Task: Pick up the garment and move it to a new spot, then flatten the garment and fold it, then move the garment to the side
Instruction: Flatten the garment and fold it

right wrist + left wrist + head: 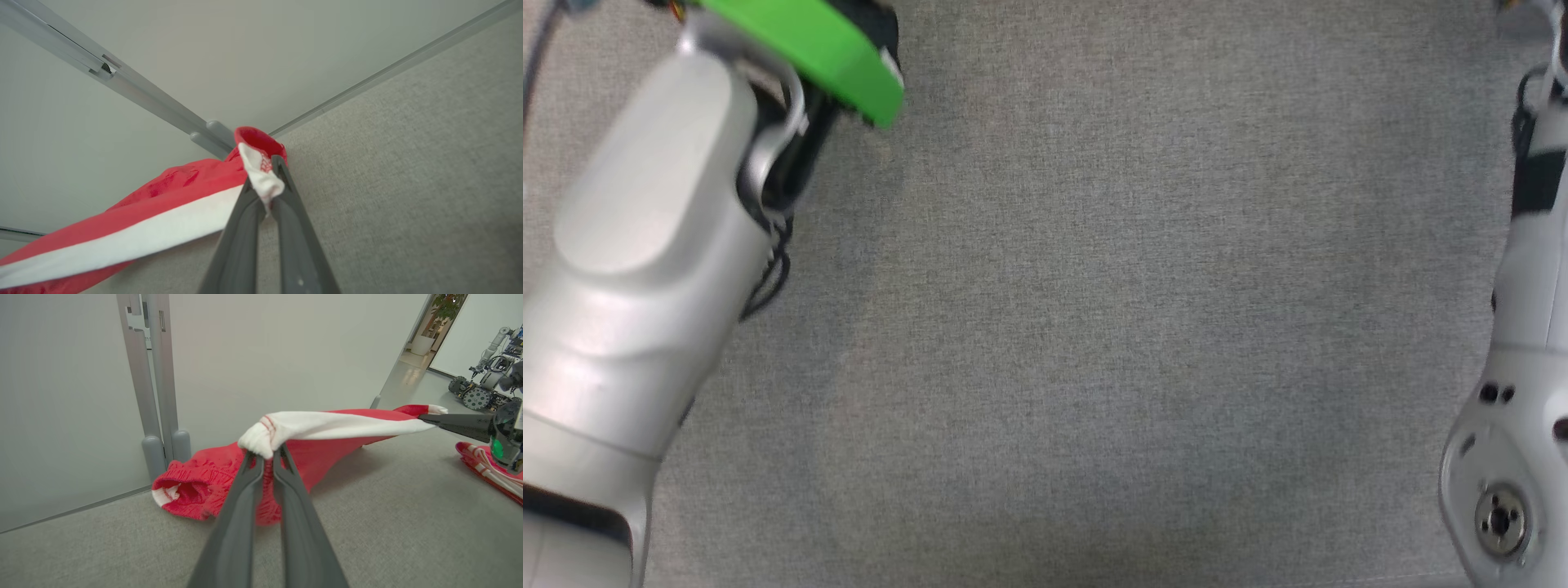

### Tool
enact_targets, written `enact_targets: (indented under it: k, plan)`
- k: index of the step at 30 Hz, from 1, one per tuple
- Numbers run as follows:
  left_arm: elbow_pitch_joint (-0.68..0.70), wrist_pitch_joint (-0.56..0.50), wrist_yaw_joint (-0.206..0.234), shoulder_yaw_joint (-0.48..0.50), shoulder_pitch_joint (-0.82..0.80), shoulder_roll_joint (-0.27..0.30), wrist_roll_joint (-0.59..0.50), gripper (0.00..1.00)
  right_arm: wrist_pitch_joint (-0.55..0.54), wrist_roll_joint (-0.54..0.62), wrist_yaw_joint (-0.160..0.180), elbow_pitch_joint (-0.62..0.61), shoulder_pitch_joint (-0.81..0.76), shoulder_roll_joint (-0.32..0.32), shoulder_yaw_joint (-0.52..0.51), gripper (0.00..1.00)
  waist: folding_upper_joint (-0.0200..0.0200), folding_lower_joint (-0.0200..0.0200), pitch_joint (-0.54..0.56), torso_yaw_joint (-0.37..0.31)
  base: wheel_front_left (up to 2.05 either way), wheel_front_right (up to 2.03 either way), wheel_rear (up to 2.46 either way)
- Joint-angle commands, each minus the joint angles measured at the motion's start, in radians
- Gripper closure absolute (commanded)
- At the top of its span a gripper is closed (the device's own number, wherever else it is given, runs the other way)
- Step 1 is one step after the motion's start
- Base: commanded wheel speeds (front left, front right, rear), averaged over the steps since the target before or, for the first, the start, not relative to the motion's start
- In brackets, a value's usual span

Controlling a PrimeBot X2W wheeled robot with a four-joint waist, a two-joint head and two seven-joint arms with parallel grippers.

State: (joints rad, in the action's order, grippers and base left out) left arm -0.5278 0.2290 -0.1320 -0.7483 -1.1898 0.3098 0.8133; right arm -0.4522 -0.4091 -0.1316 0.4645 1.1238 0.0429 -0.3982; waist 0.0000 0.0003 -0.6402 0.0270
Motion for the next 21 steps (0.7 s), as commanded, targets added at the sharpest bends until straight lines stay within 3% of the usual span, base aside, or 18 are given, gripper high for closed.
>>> enact_targets:
  k: [1,4,8,15,21]
  plan:
    - [0.020,0.019,0.003,-0.017,0.062,0.025,0.022,1.00,0.010,-0.037,0.002,-0.029,-0.085,0.014,-0.002,1.00,0.0000,-0.0003,0.072,0.014,0.00,0.00,0.00]
    - [0.074,0.036,0.003,-0.044,0.225,0.072,0.032,1.00,0.007,-0.136,0.002,-0.111,-0.302,0.014,0.009,1.00,0.0000,-0.0003,0.147,0.021,0.00,0.00,0.00]
    - [0.187,0.039,0.012,0.011,0.477,0.107,0.006,1.00,-0.002,-0.243,0.003,-0.248,-0.593,0.017,0.022,1.00,0.0000,-0.0003,0.252,0.025,0.00,0.00,0.00]
    - [0.398,0.039,0.113,0.090,0.894,0.146,-0.075,1.00,-0.003,-0.346,0.003,-0.407,-0.954,0.017,0.067,1.00,0.0000,-0.0003,0.366,0.011,0.00,0.00,0.00]
    - [0.534,0.040,0.197,0.148,1.186,0.094,-0.135,1.00,0.033,-0.369,0.003,-0.455,-1.177,0.017,0.069,1.00,0.0000,-0.0003,0.454,0.027,0.00,0.00,0.00]
